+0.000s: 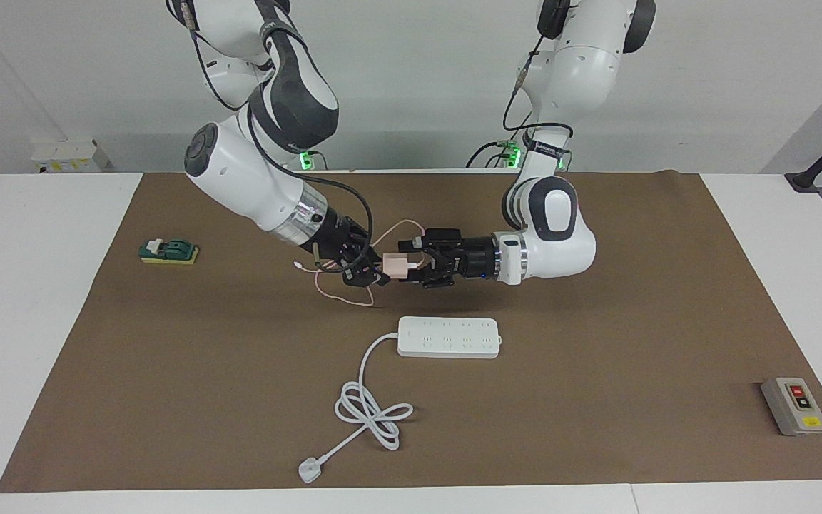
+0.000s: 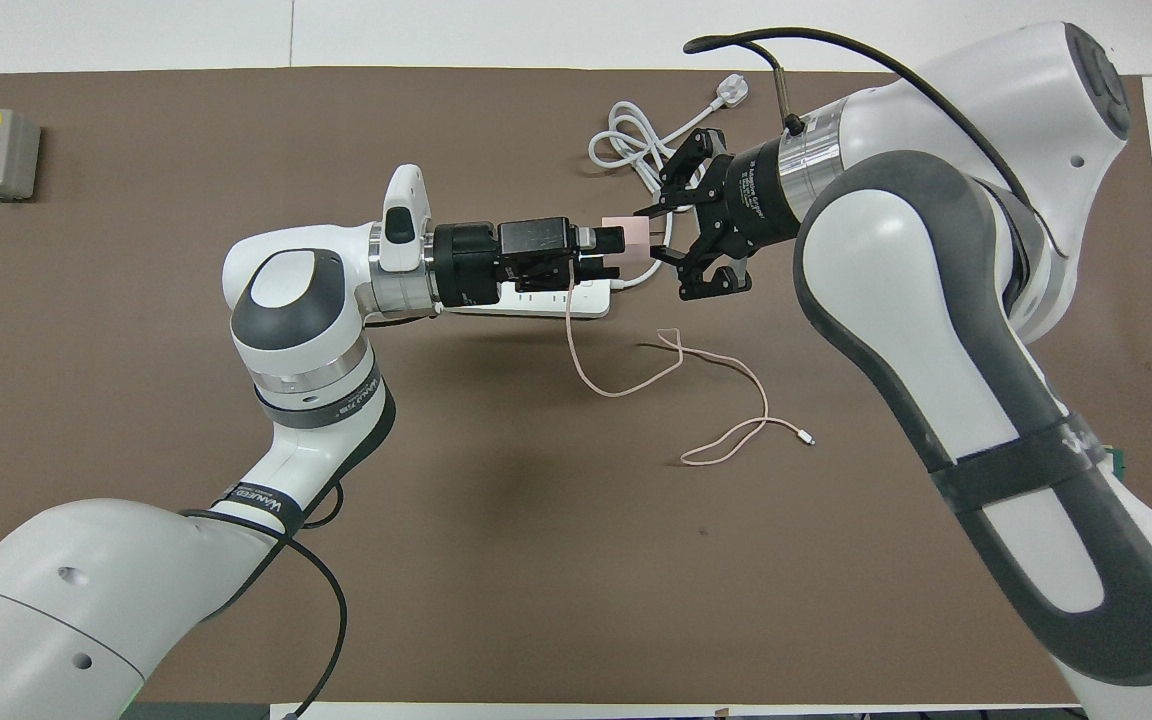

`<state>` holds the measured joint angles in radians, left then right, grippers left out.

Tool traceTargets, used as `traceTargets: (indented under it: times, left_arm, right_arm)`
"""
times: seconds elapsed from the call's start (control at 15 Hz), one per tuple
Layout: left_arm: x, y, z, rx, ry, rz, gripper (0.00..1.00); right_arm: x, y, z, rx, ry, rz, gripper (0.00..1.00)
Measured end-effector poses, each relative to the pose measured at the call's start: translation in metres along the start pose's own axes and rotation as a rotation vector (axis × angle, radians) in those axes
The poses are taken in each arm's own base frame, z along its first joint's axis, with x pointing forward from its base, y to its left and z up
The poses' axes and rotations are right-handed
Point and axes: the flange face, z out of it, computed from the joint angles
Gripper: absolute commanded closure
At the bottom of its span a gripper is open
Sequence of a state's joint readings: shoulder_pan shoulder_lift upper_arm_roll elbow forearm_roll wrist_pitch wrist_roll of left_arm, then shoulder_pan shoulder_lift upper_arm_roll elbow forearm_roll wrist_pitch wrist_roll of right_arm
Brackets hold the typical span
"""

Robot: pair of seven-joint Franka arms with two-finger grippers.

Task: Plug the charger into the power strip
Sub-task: 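Carry the charger with the right gripper to the strip's end socket, then push the charger prongs into the socket with the right gripper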

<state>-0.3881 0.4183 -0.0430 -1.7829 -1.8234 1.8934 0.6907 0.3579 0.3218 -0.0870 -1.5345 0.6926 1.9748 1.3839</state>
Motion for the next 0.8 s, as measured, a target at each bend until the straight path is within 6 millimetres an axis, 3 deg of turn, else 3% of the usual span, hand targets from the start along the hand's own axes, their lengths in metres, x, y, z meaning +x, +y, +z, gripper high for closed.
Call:
traceTargets:
  times: [0.33, 0.8]
  left_arm:
    - [-0.0012, -0.0001, 0.0021, 0.000, -0.003, 0.002, 0.03]
    - [-0.0056, -0.0009, 0.0104, 0.008, -0.010, 0.014, 0.69]
  right_arm:
    - [0.0002, 0.0001, 0.0001, -0.001, 0.005, -0.002, 1.00]
    - [0.0003, 0.0001, 0.0001, -0.002, 0.008, -0.015, 1.00]
